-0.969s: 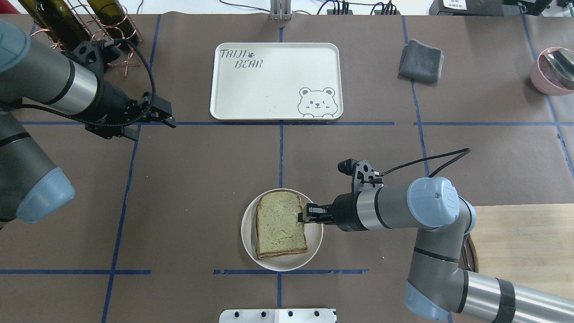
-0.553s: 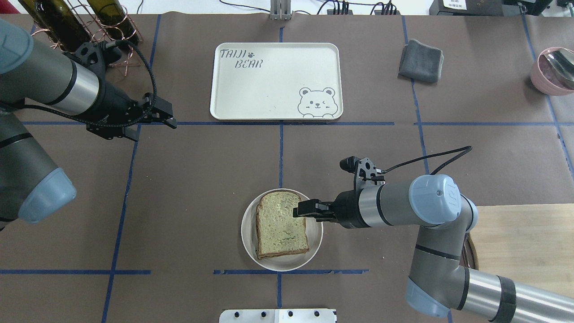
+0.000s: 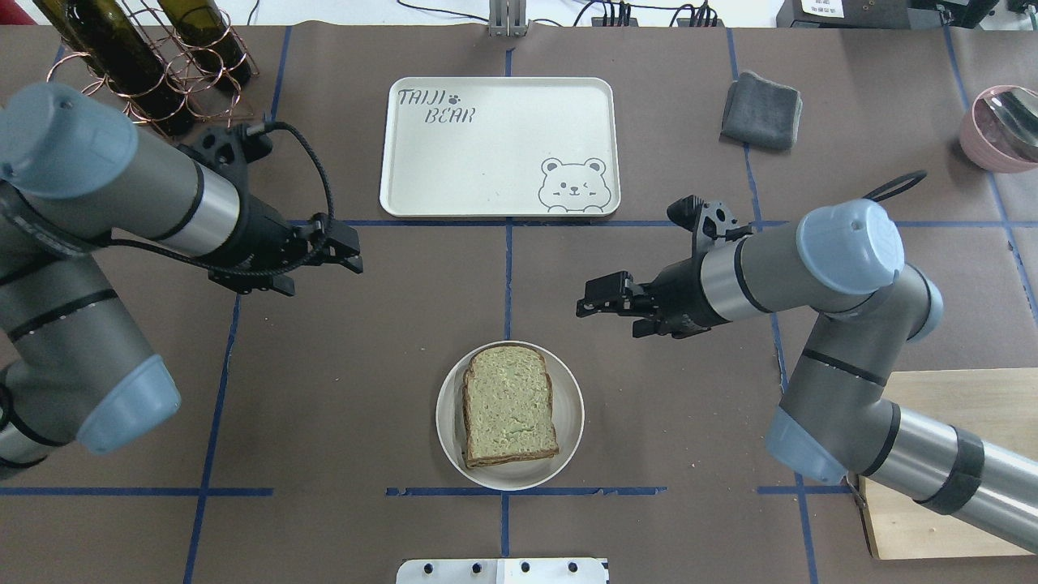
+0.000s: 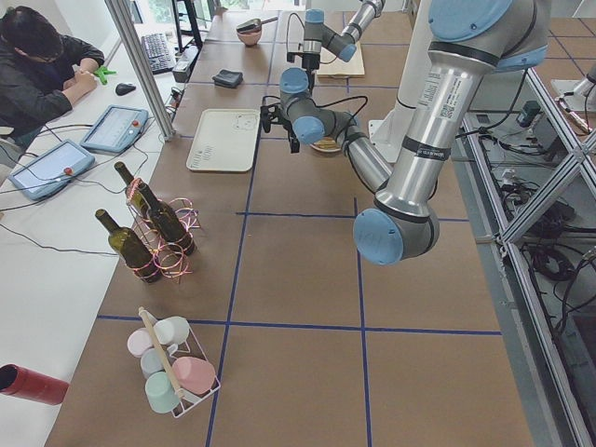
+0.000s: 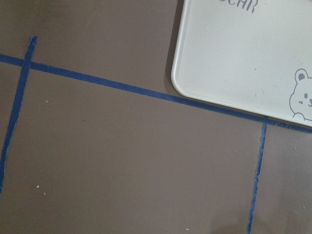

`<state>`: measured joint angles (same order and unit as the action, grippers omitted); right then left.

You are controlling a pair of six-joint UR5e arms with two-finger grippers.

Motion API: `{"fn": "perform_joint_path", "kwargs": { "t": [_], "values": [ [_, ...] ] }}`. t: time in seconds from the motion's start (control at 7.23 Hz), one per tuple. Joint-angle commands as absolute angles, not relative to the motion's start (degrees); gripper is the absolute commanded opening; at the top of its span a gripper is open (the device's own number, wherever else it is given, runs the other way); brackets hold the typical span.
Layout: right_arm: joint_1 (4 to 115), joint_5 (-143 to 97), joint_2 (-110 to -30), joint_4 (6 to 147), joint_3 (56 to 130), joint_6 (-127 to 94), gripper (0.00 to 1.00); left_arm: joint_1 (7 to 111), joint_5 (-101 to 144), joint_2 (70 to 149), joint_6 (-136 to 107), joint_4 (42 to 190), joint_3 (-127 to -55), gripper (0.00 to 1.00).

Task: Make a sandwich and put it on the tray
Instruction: 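Withdraw the right gripper while the left gripper moves to the plate rim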

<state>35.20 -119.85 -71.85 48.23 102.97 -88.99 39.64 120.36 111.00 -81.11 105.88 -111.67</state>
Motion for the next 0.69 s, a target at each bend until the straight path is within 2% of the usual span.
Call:
{"fn": "perform_joint_path", "kwargs": {
  "t": [0.0,0.28,0.55],
  "values": [
    [38.7,-122.0,-72.2,62.2,107.0,-83.4,1.00,31.2,112.4,112.3,-85.5,105.6,-111.3,0.99],
    [40.9,-121.6,-72.3,75.5,109.7,-69.1,1.00,25.6,110.0,113.4,-89.4,105.4,-110.5,0.82],
    [43.5,-121.6,-75.0,79.6,111.4,-60.1,1.00,22.5,106.4,115.7,-90.2,105.5,-106.5,0.67]
  ]
}}
